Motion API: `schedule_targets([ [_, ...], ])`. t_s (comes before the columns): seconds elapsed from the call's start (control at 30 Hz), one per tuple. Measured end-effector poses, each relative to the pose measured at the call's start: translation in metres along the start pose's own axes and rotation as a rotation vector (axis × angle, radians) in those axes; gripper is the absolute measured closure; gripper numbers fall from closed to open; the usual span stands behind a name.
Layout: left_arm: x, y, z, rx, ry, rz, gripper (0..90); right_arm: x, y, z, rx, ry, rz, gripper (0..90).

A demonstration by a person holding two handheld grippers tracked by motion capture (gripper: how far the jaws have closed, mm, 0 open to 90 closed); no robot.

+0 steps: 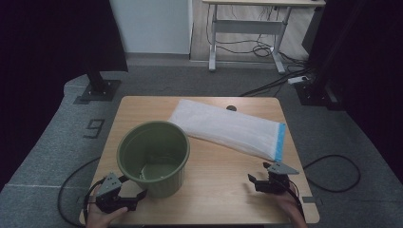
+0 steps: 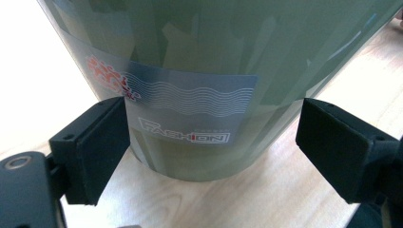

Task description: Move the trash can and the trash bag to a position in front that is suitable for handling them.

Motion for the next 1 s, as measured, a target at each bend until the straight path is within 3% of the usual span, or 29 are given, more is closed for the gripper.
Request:
schedule_targets([
  [0.1,0.006,0.0,0.003,0.013,0.003,-0.012,10.7,-0.003,0.002,0.001,-0.003,-0.009,0.008,14.7],
  [0.2,0.018,-0.001,0.01,0.039,0.006,-0.056,10.9,-0.007,0.003,0.0,-0.002,-0.022,0.007,14.7],
  [0.43,0.037,-0.007,0.021,0.08,0.027,-0.087,12.3,-0.008,0.006,-0.001,-0.022,-0.014,0.009,14.8],
  [0.8,0.07,-0.02,0.039,0.12,0.04,-0.107,13.9,-0.01,0.004,-0.004,0.0,-0.01,-0.01,15.6],
  [1.0,0.086,-0.024,0.047,0.127,0.045,-0.093,14.1,-0.01,0.004,-0.005,0.006,-0.006,-0.017,15.8],
])
Point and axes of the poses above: each handheld gripper's, and its own axes: x roughly forward along the jaws, z roughly out of its top, y roughly to its left, the point moved 6 cm from there along x, roughly forward along the jaws, and after that the axes turned 4 degrees about -y, right-handed, at the moved point
